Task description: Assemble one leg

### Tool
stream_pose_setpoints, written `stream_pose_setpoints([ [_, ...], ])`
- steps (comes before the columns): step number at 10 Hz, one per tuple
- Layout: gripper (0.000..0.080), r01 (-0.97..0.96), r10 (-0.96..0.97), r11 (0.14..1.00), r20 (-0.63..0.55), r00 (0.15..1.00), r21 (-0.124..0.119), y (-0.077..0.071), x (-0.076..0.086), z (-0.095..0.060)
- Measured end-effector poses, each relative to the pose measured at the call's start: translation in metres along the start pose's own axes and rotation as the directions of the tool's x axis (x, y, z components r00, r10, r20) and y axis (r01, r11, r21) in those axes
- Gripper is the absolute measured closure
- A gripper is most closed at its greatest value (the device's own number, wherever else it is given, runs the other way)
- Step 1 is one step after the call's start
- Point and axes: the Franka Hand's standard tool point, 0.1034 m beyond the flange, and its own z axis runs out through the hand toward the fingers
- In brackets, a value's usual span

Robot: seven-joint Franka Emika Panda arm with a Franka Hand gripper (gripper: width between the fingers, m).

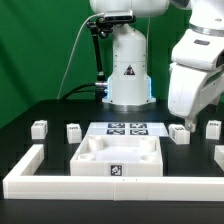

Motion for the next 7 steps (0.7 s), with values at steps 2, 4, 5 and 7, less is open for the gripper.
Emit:
stream_pose_setpoints([
  [2,0.0150,0.000,0.000,1.000,0.000,1.000,0.000,0.0000,0.0000,0.0000],
  [4,0.0150,0.000,0.000,1.000,0.000,1.000,0.000,0.0001,-0.0002,0.0003],
  [5,0.0150,0.000,0.000,1.000,0.000,1.000,0.000,0.0001,-0.0003,0.0003],
  [7,0.0150,-0.001,0.001,1.000,0.000,1.000,0.000,0.0003,-0.0006,0.0005],
])
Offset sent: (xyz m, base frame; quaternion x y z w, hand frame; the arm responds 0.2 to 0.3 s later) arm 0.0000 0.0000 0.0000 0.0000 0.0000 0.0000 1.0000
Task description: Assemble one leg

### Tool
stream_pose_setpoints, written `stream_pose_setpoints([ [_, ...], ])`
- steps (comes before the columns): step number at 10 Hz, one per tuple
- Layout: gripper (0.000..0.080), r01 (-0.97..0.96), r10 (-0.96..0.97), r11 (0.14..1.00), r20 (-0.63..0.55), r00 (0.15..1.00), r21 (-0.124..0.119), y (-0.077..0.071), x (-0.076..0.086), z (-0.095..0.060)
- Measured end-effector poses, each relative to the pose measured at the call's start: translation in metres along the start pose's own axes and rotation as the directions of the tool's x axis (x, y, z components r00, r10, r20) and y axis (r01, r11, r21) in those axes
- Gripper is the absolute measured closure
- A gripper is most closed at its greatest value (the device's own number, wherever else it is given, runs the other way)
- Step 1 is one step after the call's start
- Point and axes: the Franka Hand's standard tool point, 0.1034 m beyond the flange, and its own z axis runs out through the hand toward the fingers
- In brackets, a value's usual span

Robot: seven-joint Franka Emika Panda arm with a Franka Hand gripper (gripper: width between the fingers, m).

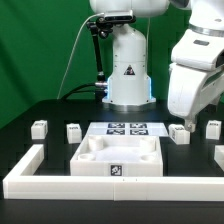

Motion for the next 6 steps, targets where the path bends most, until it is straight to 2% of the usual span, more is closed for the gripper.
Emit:
stream_pose_setpoints([
  [1,0.0150,0.004,-0.004,1.000,0.000,1.000,0.000,0.001,-0.002,0.002],
  [2,0.0150,0.118,-0.119,0.993,-0.030,0.992,-0.024,0.010,-0.011,0.012],
  [4,0.0150,0.215,-0.217,0.975,-0.053,0.975,-0.048,0.020,-0.030,0.030],
  [5,0.0150,0.283,-0.288,0.956,-0.066,0.955,-0.074,0.030,-0.039,0.031],
  [6,0.0150,0.288,-0.294,0.954,-0.072,0.953,-0.084,0.037,-0.045,0.027],
])
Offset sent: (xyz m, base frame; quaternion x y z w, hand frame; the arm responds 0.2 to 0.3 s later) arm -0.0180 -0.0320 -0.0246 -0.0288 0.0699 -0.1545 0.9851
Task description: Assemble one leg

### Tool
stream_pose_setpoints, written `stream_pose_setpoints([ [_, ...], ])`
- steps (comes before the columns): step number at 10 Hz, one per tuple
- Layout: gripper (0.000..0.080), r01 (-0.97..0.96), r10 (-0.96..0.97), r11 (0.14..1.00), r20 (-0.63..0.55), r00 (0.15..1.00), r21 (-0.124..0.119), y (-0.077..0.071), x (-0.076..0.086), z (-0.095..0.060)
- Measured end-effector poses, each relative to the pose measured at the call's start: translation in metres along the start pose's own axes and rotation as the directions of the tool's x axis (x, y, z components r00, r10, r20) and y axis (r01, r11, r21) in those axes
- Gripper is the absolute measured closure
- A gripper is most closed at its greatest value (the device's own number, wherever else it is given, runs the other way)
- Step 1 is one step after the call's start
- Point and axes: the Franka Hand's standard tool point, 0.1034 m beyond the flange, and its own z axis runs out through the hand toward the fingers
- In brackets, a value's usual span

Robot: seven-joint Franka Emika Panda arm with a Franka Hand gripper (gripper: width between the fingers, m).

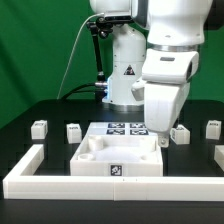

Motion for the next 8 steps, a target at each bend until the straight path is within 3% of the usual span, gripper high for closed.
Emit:
stream_pose_setpoints([
  [3,0.0150,-0.005,0.005,1.000,0.000,1.000,0.001,0.000,-0.001,0.001],
  [4,0.0150,0.105,-0.108,0.991,-0.030,0.994,-0.077,0.007,-0.006,0.001],
  [5,0.0150,0.175,-0.182,0.976,-0.038,0.983,-0.130,0.004,-0.022,0.004],
  [7,0.0150,0.283,-0.291,0.944,-0.025,0.956,-0.170,0.005,-0.048,0.004],
  [8,0.0150,0.284,-0.292,0.944,-0.024,0.956,-0.168,0.005,-0.059,0.006],
])
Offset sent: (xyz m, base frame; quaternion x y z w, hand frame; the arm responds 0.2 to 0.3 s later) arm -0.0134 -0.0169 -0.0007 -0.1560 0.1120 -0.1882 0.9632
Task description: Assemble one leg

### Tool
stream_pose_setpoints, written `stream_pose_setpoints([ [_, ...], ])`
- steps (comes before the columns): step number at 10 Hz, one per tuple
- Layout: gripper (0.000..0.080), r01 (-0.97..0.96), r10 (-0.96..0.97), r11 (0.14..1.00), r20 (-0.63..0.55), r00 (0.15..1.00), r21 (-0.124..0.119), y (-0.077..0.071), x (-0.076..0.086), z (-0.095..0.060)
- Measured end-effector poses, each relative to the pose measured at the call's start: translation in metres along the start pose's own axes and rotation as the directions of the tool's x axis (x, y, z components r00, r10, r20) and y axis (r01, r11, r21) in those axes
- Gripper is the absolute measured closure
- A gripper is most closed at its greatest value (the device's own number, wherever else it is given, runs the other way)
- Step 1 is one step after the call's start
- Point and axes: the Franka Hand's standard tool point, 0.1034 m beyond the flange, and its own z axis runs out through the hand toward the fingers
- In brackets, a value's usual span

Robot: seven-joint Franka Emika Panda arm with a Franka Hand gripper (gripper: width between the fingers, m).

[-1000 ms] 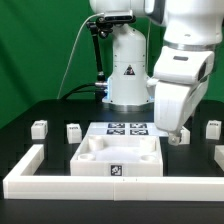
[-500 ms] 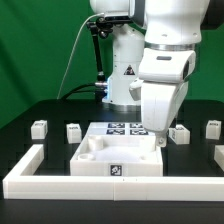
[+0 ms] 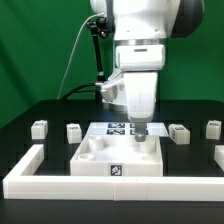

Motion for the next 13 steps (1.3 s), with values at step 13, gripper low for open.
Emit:
stream_pose_setpoints([
  [13,0.0150,-0.097,0.094,0.990,0.032,0.995,0.099,-0.073,-0.035,0.021],
])
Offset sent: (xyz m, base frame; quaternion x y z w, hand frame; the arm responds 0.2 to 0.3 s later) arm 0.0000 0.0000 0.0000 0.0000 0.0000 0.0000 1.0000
